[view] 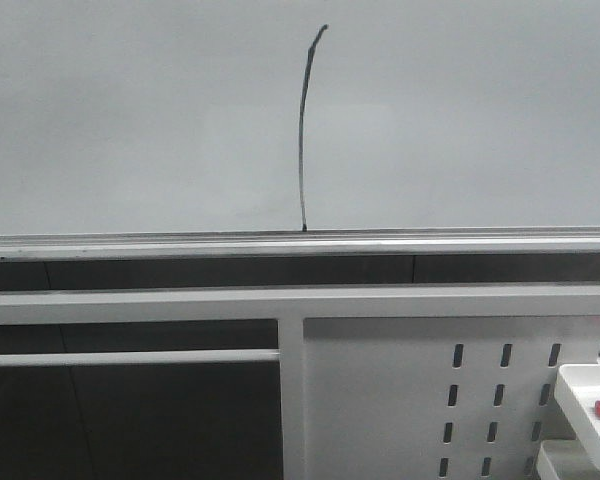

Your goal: Write number 1 on whiteboard

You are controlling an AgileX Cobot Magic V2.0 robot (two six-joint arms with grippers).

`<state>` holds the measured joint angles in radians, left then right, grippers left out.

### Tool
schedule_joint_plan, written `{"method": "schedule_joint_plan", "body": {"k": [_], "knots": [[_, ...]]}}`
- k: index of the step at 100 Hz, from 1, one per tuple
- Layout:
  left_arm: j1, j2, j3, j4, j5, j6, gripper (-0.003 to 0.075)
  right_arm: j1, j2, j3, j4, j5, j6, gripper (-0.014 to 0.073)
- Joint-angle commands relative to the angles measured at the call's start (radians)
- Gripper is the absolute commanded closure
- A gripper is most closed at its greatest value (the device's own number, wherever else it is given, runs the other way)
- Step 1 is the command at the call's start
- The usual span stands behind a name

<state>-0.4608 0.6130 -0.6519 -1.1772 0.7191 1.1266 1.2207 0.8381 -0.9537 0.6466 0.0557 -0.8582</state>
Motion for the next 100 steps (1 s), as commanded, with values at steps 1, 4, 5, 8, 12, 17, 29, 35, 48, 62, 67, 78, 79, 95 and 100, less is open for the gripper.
{"method": "schedule_joint_plan", "body": {"k": [1,4,5,8,12,17,29,35,48,62,67,78,79,95,100], "knots": [[0.002,0.01,0.015,-0.184,-0.113,0.094,0.074,-0.044,-0.056,-0.002,-0.019,0.006,-0.005,0.0636],[0.002,0.01,0.03,-0.233,-0.137,0.127,0.074,-0.061,-0.073,0.014,-0.023,0.02,-0.005,0.0667],[0.002,0.012,0.037,-0.243,-0.15,0.142,0.074,-0.065,-0.081,0.023,-0.023,0.027,-0.005,0.0662],[0.002,0.014,0.051,-0.277,-0.181,0.168,0.074,-0.089,-0.099,0.044,-0.023,0.033,-0.005,0.0655],[0.002,0.017,0.069,-0.324,-0.232,0.197,0.074,-0.112,-0.126,0.074,-0.023,0.035,-0.005,0.065],[0.002,0.031,0.083,-0.362,-0.29,0.221,0.074,-0.154,-0.159,0.129,-0.021,0.033,-0.005,0.065],[0.002,0.077,0.088,-0.372,-0.393,0.233,0.074,-0.259,-0.234,0.245,0.005,0.029,-0.003,0.065],[0.002,0.106,0.088,-0.389,-0.428,0.24,0.074,-0.311,-0.265,0.296,0.033,0.023,-0.003,0.065],[-0.02,0.165,0.088,-0.459,-0.485,0.322,0.074,-0.41,-0.318,0.389,0.037,0.028,-0.003,0.0651],[-0.125,0.21,0.088,-0.562,-0.551,0.446,0.074,-0.45,-0.35,0.445,0.033,0.038,-0.005,0.0651],[-0.182,0.226,0.088,-0.615,-0.599,0.49,0.0741,-0.454,-0.354,0.458,0.031,0.038,-0.005,0.0651],[-0.315,0.265,0.079,-0.649,-0.746,0.541,0.074,-0.454,-0.356,0.475,0.022,0.041,-0.005,0.0651],[-0.332,0.268,0.077,-0.645,-0.755,0.541,0.074,-0.454,-0.356,0.477,0.022,0.041,-0.005,0.0651],[-0.505,0.32,0.02,-0.524,-0.972,0.528,0.074,-0.454,-0.356,0.486,0.018,0.038,-0.005,0.0651],[-0.543,0.337,-0.001,-0.45,-1.046,0.464,0.074,-0.454,-0.356,0.486,0.016,0.038,-0.005,0.0651]]}}
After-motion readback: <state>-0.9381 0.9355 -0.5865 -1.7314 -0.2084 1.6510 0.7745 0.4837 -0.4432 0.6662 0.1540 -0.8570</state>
